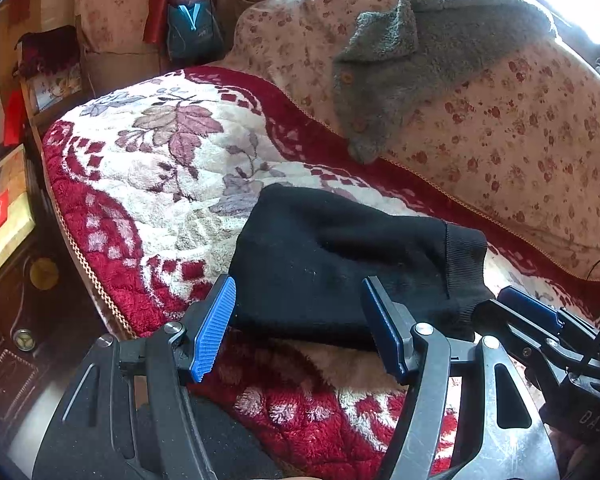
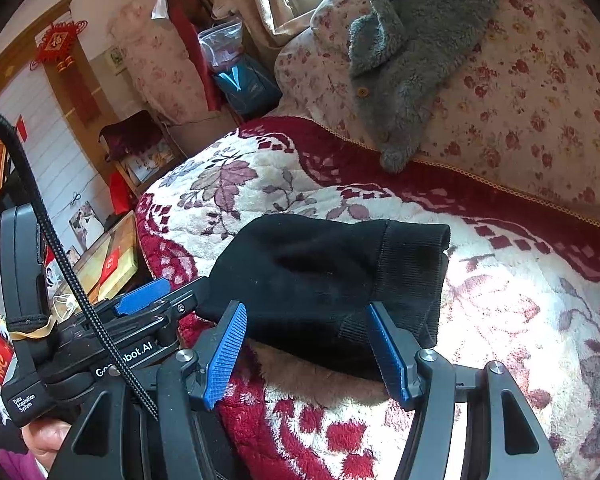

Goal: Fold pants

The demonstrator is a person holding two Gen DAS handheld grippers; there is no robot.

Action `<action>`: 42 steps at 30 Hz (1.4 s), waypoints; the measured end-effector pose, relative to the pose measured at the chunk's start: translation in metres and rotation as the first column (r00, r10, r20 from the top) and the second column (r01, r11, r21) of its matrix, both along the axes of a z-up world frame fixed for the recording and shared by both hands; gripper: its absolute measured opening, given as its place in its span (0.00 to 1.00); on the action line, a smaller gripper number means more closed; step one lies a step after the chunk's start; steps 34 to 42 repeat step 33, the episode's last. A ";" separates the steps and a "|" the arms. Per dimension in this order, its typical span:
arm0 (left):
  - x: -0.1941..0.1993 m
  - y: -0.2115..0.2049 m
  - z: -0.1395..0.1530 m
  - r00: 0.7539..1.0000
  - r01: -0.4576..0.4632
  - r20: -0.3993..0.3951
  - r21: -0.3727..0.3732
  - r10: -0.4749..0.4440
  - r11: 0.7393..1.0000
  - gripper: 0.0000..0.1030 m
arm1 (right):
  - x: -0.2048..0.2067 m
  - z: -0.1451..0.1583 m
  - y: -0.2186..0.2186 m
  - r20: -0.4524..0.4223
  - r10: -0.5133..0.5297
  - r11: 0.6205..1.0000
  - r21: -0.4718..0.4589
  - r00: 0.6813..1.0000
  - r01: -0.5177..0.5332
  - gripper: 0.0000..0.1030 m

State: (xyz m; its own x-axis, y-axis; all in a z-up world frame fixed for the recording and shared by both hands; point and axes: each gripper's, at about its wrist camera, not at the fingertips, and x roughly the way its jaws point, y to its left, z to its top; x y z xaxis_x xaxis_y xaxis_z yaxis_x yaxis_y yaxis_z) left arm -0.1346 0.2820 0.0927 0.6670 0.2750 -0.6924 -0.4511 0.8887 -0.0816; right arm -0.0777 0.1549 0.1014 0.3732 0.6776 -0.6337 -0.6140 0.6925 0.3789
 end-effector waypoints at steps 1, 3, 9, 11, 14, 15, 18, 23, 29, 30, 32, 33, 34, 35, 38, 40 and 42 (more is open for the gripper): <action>0.000 0.000 0.000 1.000 -0.001 0.000 -0.001 0.001 1.000 0.63 | 0.000 0.000 0.001 0.000 0.002 1.000 -0.002 1.000 -0.002 0.58; 0.000 0.000 0.000 1.000 -0.002 0.000 -0.001 0.002 1.000 0.63 | 0.000 0.000 0.002 0.000 0.007 1.000 -0.003 1.000 -0.007 0.58; 0.002 0.002 0.001 1.000 -0.002 -0.002 -0.004 0.002 1.000 0.63 | 0.000 0.001 0.006 0.005 0.020 1.000 -0.012 1.000 -0.020 0.58; 0.003 0.004 0.000 1.000 -0.001 -0.003 -0.007 0.001 1.000 0.63 | 0.000 0.002 0.007 0.006 0.019 1.000 -0.012 1.000 -0.019 0.58; 0.003 0.004 0.000 1.000 0.000 -0.003 -0.006 0.000 1.000 0.63 | 0.000 0.002 0.007 0.005 0.020 1.000 -0.012 1.000 -0.020 0.58; 0.003 0.003 0.000 1.000 0.001 -0.003 -0.006 -0.001 1.000 0.63 | 0.000 0.002 0.007 0.004 0.019 1.000 -0.011 1.000 -0.019 0.58; 0.002 0.004 0.000 1.000 0.000 -0.002 -0.007 0.000 1.000 0.63 | 0.000 0.002 0.007 0.003 0.020 1.000 -0.012 1.000 -0.020 0.59; 0.002 0.003 0.001 1.000 -0.002 -0.004 -0.001 0.002 1.000 0.63 | 0.000 0.001 0.009 0.003 0.025 1.000 -0.011 1.000 -0.025 0.59; -0.002 -0.006 0.007 0.998 0.012 0.064 0.059 -0.016 0.998 0.63 | -0.001 0.001 0.003 -0.001 0.016 1.000 0.007 1.000 -0.016 0.59; -0.001 -0.011 0.008 0.998 0.023 0.065 0.068 -0.027 0.997 0.63 | -0.001 0.002 0.000 0.000 0.013 1.000 0.010 1.000 -0.013 0.59; 0.004 -0.018 0.010 0.997 0.055 0.056 0.054 -0.058 0.997 0.63 | -0.001 0.005 -0.015 0.008 -0.007 1.000 0.013 1.000 0.006 0.59; 0.009 -0.025 0.010 0.996 0.076 0.042 0.032 -0.077 0.997 0.63 | -0.001 0.006 -0.024 0.012 -0.021 1.000 0.017 1.000 0.020 0.59; 0.009 -0.025 0.010 0.996 0.076 0.042 0.032 -0.077 0.997 0.63 | -0.001 0.006 -0.024 0.012 -0.021 1.000 0.017 1.000 0.020 0.59; 0.009 -0.025 0.010 0.996 0.076 0.042 0.032 -0.077 0.997 0.63 | -0.001 0.006 -0.024 0.012 -0.021 1.000 0.017 1.000 0.020 0.59; 0.009 -0.025 0.010 0.996 0.076 0.042 0.032 -0.077 0.997 0.63 | -0.001 0.006 -0.024 0.012 -0.021 1.000 0.017 1.000 0.020 0.59; 0.009 -0.025 0.010 0.996 0.076 0.042 0.032 -0.077 0.997 0.63 | -0.001 0.006 -0.024 0.012 -0.021 1.000 0.017 1.000 0.020 0.59; 0.009 -0.025 0.010 0.996 0.076 0.042 0.032 -0.077 0.997 0.63 | -0.001 0.006 -0.024 0.012 -0.021 1.000 0.017 1.000 0.020 0.59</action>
